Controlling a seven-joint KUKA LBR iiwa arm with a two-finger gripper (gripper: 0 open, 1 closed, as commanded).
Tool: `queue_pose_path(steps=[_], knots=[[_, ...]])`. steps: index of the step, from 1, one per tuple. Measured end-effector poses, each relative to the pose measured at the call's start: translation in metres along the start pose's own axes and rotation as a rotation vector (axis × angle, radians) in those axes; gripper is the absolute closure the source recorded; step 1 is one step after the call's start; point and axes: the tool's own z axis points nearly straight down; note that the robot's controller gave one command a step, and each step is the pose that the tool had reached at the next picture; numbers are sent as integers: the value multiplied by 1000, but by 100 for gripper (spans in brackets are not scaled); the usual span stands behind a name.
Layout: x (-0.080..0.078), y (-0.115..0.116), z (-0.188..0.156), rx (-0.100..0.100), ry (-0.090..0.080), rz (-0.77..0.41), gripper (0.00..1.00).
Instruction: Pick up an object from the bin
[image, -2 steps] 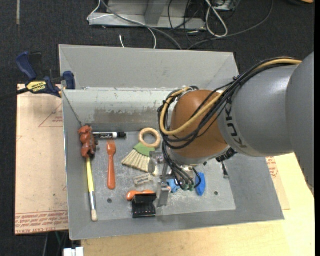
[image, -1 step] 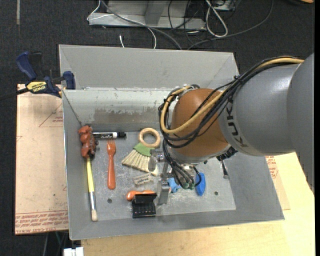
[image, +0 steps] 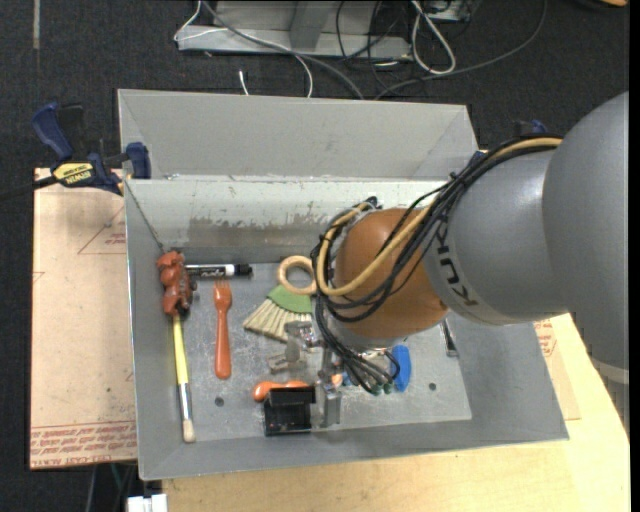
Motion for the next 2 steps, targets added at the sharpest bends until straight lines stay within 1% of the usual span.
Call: queue_pose_path(steps=[1, 2], knots=[[10, 0, 0, -1, 7, -183, 0], [9, 1, -24, -1, 4, -219, 0]])
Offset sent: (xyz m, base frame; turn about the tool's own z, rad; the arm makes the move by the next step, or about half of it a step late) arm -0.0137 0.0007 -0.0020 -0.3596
